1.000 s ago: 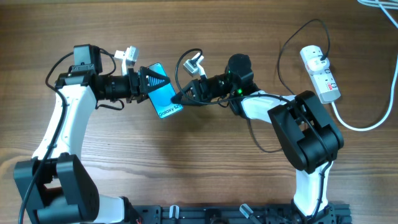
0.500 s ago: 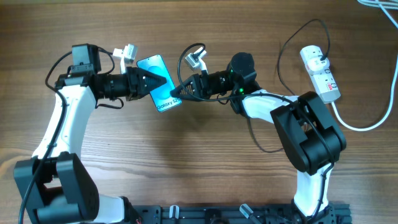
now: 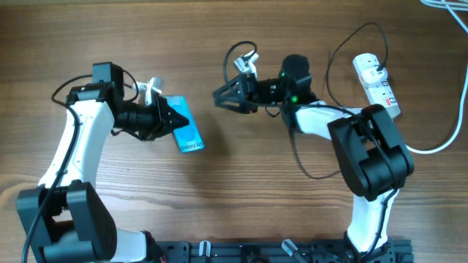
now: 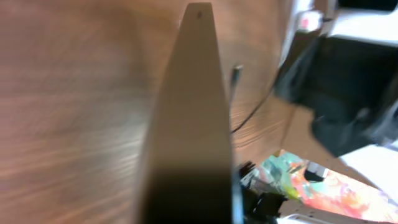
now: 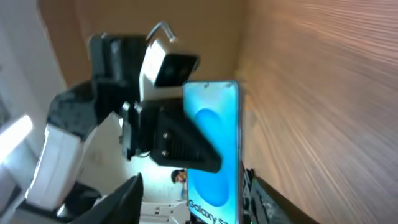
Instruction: Plug charger to phone and switch on socket
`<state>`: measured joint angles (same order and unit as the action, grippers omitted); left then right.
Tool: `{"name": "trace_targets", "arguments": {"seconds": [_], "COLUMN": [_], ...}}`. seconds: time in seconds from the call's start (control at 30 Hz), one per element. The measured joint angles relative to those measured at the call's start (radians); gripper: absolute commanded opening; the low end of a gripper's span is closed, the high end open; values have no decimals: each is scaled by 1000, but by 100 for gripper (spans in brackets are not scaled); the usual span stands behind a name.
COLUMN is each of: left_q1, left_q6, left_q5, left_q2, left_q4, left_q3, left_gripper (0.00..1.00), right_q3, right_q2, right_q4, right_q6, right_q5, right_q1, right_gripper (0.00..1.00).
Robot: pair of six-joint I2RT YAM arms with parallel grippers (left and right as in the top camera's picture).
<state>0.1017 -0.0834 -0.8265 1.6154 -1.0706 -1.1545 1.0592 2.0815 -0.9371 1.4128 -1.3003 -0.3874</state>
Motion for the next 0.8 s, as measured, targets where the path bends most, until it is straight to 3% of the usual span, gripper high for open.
{"name": "trace_targets", "arguments": {"seconds": [0.13, 0.27, 0.4, 0.5, 0.8], "left_q1": [0, -1, -43, -95, -284], "left_q6": [-1, -64, -171, -216, -349], "left_q5": [91, 309, 550, 619, 817], "left_q2": [0, 0, 0, 0, 0], "left_q4": [-33, -33, -6, 21, 191], "left_q3": [0, 0, 13, 48, 153], "left_gripper": [4, 4, 4, 4, 4], "right_q3": [1, 1, 0, 2, 2], "right_q2": [2, 4, 5, 6, 7], "right_q4": [230, 472, 717, 882, 893], "right_q6": [-175, -395, -631, -796, -890], "right_q5": [0, 14, 142, 285, 340], "right_q1": [32, 48, 49, 49, 49], "right_gripper": [63, 66, 69, 69, 72]}}
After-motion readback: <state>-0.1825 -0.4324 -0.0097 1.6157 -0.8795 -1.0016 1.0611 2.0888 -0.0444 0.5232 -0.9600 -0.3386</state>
